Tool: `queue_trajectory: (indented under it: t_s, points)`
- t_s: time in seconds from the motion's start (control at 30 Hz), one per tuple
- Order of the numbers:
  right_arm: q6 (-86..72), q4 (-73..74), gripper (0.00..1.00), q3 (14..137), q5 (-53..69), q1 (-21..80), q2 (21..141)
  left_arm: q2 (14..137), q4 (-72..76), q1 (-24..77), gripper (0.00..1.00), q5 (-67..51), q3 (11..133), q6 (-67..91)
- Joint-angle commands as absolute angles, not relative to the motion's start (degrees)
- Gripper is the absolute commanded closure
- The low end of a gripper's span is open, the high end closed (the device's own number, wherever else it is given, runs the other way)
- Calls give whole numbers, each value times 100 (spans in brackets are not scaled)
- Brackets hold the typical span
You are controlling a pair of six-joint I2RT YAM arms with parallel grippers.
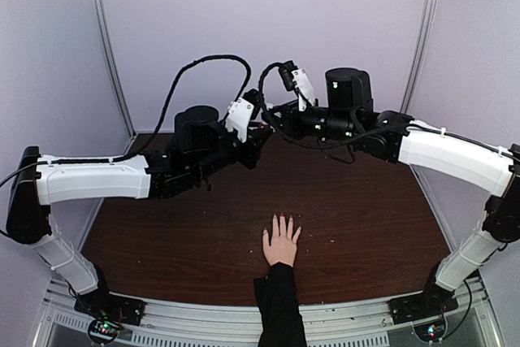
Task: Paint the nails
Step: Screw the nail polish bottle cap onto the nail polish bottle.
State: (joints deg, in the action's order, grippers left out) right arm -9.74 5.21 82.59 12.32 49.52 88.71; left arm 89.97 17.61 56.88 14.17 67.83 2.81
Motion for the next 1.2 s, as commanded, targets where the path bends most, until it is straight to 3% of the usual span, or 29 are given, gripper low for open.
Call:
queue_trajectory:
  t_s: [0.0, 0.07, 0.37, 0.63, 0.9, 1.17]
  points:
    - [-1255, 417, 100, 8110, 979, 5194, 8952, 9108, 2384, 5800, 100, 2101, 6919, 61]
    - [-1221, 373, 99, 8100, 1044, 5192, 8933, 9081, 2367, 5796, 100, 2071, 6888, 60]
    - [-884, 247, 57, 7769, 1134, 5115, 8429, 8756, 2276, 5723, 100, 1267, 6681, 79]
    - [-604, 202, 40, 7380, 1382, 4906, 7771, 8544, 2037, 5629, 100, 541, 6618, 175]
    - [-103, 530, 35, 7337, 3002, 4567, 7387, 8346, 1855, 5445, 100, -1454, 6597, 304]
    - [692, 1361, 42, 7774, 4627, 4561, 7313, 8287, 1797, 5326, 100, -3247, 6689, 413]
